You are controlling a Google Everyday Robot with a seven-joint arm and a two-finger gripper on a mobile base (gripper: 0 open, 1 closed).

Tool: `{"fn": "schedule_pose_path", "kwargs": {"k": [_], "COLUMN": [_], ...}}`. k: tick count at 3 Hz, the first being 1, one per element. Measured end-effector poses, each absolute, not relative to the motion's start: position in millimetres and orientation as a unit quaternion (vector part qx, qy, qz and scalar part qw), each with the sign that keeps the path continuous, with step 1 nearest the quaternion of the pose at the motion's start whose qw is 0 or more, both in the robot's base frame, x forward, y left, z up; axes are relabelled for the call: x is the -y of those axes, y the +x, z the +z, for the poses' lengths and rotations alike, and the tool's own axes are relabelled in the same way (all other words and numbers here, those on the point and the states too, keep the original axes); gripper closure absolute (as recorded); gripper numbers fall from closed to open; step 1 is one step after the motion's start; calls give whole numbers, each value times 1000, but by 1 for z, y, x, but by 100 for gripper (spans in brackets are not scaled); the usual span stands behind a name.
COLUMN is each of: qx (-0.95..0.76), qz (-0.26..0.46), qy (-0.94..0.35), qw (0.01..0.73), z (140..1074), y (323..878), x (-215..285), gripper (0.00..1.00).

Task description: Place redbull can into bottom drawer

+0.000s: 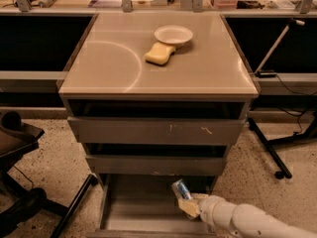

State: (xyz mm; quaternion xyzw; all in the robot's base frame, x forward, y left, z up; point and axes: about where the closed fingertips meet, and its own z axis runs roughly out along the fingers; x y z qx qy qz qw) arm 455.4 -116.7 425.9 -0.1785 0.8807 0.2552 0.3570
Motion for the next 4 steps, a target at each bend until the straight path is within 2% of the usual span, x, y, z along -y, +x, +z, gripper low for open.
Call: {"fn": "schedule_pose_path", "kwargs": {"k": [2,4], "qx": [-881,-907], "qz": [257,195], "qy": [-151,-105], "qw": [368,359], "z": [392,310], "y": [454,502], "x": [111,156], "gripper": [100,100]}}
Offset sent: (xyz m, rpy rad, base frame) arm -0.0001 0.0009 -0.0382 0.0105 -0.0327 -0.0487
